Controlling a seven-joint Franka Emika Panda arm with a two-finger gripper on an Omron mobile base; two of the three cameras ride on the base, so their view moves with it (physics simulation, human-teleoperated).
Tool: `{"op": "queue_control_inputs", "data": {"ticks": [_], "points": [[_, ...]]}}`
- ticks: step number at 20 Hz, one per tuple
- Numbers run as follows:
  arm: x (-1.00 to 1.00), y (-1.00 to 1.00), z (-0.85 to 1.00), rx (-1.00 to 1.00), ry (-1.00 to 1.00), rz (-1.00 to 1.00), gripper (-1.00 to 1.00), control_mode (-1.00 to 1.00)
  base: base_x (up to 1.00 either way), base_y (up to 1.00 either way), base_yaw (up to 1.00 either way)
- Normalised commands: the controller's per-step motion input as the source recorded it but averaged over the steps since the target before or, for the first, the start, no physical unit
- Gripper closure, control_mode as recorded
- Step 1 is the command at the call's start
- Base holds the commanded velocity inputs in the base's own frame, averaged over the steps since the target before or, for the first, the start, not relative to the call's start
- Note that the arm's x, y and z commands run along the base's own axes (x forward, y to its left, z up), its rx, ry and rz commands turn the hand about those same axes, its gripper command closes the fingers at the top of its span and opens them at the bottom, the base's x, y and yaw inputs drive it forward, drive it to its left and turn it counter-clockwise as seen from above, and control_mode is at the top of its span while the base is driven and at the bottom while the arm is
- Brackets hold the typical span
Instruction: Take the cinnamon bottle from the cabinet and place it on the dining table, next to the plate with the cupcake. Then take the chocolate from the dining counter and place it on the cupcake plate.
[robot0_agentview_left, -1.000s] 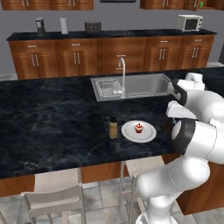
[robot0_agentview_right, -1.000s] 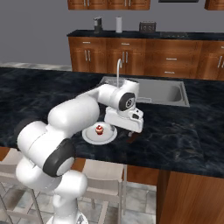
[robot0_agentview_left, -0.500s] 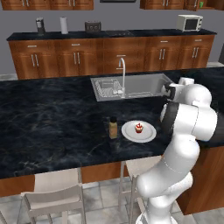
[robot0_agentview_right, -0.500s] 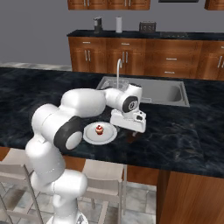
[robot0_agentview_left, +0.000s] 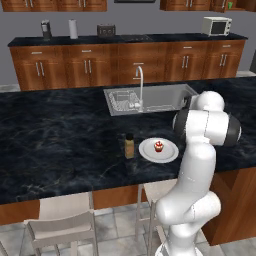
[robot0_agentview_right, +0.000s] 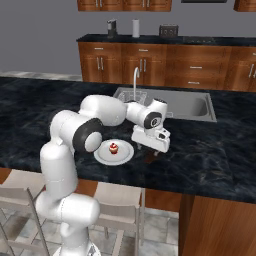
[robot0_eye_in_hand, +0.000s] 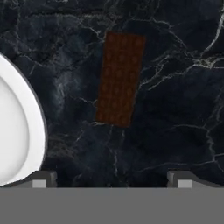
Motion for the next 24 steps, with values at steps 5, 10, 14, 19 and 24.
{"op": "queue_control_inputs", "data": {"ticks": [5,10,14,19,24], "points": [[0.47,0.0,-0.33,0.0,0.02,-0.19,-1.0,-1.0,0.0,0.0,0.0],[0.36,-0.1,-0.25,-0.01,0.07,-0.08,-1.0,-1.0,0.0,0.0,0.0],[0.23,-0.14,-0.25,-0.04,0.02,-0.02,-1.0,-1.0,0.0,0.0,0.0],[0.12,-0.1,-0.28,-0.01,0.01,0.0,-1.0,-1.0,0.0,0.0,0.0],[0.01,0.01,-0.26,0.0,0.0,0.0,-1.0,-1.0,0.0,0.0,0.0]]}}
